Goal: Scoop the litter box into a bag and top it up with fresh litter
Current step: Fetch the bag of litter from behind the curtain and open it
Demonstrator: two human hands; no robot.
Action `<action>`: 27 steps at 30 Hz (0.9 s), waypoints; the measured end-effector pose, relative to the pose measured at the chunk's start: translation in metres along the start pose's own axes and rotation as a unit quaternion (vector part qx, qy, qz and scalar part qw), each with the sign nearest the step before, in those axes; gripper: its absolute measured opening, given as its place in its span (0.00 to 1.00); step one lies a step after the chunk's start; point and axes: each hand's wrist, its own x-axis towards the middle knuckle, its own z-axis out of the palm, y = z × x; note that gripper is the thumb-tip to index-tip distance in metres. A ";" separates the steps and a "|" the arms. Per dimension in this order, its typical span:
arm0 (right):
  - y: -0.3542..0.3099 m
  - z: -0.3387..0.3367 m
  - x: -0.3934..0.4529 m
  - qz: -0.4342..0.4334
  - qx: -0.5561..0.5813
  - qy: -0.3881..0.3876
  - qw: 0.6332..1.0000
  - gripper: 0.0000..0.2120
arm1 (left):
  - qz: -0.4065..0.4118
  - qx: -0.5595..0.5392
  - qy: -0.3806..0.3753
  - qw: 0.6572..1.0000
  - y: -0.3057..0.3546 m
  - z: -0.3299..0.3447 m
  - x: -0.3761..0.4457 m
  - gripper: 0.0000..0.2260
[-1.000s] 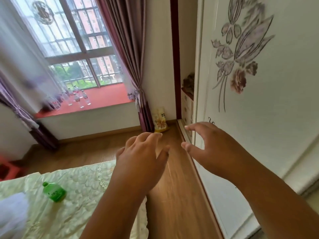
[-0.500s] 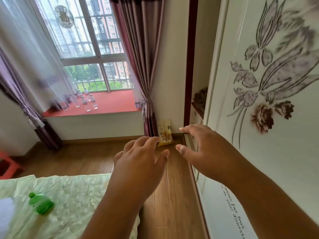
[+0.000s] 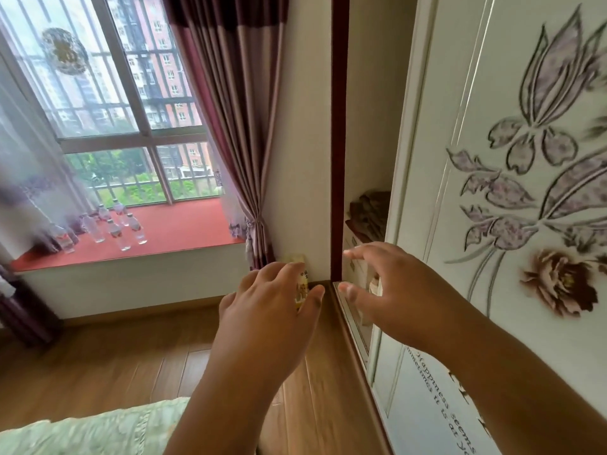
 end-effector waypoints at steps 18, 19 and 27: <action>-0.023 0.078 0.159 0.023 0.012 -0.003 1.000 0.26 | -0.017 0.011 -0.044 0.999 -0.103 0.000 0.152 0.23; -0.020 0.080 0.169 0.017 0.015 -0.005 1.000 0.26 | -0.020 0.012 -0.045 0.999 -0.103 0.001 0.160 0.23; 0.018 0.074 0.252 -0.028 0.019 -0.022 0.999 0.26 | -0.044 0.035 -0.028 0.998 -0.087 0.012 0.232 0.24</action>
